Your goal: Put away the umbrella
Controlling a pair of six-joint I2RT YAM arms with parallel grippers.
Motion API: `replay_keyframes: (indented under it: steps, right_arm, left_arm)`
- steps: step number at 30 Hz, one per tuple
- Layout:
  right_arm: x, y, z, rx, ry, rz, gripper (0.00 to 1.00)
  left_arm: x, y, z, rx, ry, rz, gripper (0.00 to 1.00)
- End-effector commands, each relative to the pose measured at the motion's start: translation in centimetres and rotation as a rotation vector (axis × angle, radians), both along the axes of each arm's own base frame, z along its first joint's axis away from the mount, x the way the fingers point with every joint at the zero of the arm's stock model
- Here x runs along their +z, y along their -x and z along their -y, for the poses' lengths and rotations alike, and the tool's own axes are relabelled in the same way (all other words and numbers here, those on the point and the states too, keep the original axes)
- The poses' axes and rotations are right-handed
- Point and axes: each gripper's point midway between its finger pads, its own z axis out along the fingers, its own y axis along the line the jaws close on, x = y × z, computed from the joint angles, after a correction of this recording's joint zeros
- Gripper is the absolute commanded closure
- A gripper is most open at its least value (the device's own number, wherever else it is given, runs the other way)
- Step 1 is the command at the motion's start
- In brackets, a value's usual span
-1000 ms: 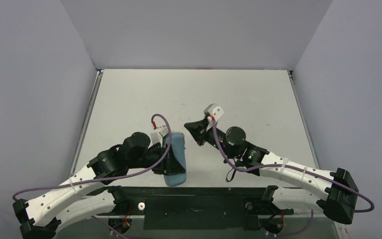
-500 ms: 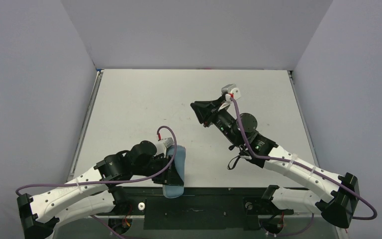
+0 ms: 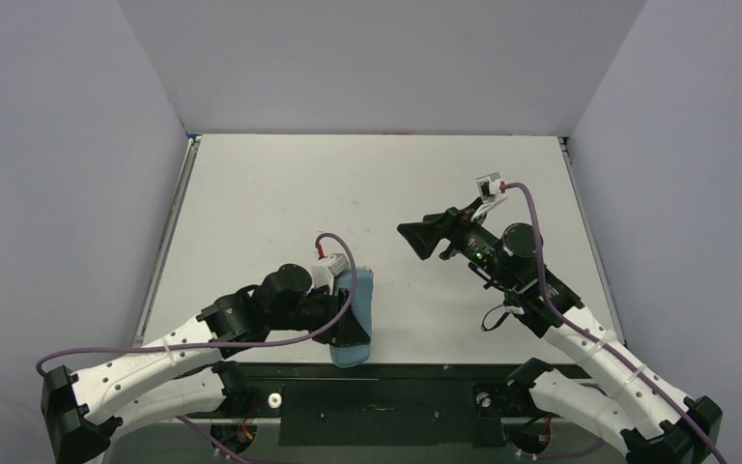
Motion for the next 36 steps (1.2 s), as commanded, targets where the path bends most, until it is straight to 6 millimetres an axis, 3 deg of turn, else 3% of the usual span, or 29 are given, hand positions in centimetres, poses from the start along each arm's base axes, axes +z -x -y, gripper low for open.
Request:
replay_keyframes:
  steps: [1,6,12,17,29,36]
  right_arm:
    - [0.6,3.9,-1.6,0.248,-0.086,-0.077,0.19]
    - [0.9,6.5,-2.6,0.416,-0.115,-0.058,0.19]
    - [0.5,7.3,-3.2,0.488,-0.124,-0.053,0.19]
    - [0.7,7.8,-3.7,0.54,-0.142,-0.044,0.19]
    - [2.1,7.4,-4.5,0.563,-0.211,-0.019,0.2]
    - [3.2,7.8,-5.8,0.617,-0.277,-0.019,0.35]
  left_arm:
    - [5.7,-2.0,2.7,-0.031,0.194,0.175,1.0]
    - [7.8,-2.4,3.7,-0.051,0.261,0.207,1.0]
    - [11.2,-2.9,4.5,-0.055,0.37,0.247,1.0]
    - [12.9,-2.9,4.8,-0.062,0.421,0.255,1.0]
    - [14.4,-2.8,5.5,-0.087,0.491,0.269,1.0]
    - [14.7,-2.6,5.8,-0.108,0.514,0.271,1.0]
